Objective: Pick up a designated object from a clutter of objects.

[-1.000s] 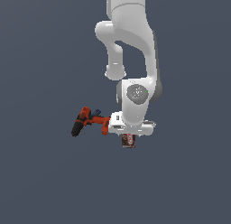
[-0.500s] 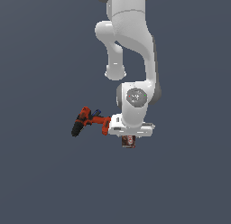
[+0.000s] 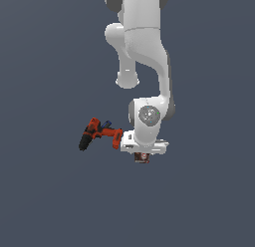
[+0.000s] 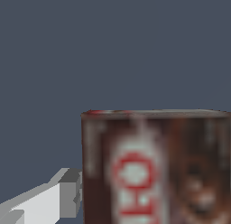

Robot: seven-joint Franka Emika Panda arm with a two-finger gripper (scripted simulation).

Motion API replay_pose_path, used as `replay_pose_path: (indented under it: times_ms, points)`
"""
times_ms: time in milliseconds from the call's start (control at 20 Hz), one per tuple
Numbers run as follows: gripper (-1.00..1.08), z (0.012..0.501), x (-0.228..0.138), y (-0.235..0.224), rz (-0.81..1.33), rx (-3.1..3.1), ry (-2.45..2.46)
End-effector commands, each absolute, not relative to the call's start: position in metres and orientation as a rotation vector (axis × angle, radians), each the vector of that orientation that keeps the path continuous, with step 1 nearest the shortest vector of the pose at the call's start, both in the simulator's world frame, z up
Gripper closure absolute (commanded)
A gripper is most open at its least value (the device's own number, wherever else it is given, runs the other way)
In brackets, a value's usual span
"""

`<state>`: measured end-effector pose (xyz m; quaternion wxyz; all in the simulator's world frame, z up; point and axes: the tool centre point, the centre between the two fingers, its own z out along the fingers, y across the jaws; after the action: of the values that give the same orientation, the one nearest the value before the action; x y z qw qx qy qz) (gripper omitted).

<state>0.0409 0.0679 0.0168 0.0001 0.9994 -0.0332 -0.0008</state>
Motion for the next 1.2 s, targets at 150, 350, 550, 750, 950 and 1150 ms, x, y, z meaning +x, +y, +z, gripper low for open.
replay_pose_path:
  times_ms: [150,350,550,750,950,1150]
  points:
    - [1.08,0.016,0.042,0.068,0.0,3.14,-0.104]
    - [1.08,0.016,0.042,0.068,0.0,3.14,-0.104]
    - [1.08,0.017,0.041,0.069,0.0,3.14,-0.103]
    - [1.08,0.024,0.042,0.07,0.0,3.14,-0.103]
    - [1.08,0.04,0.042,0.073,0.0,3.14,-0.103]
    - [1.08,0.067,0.043,0.079,0.0,3.14,-0.103]
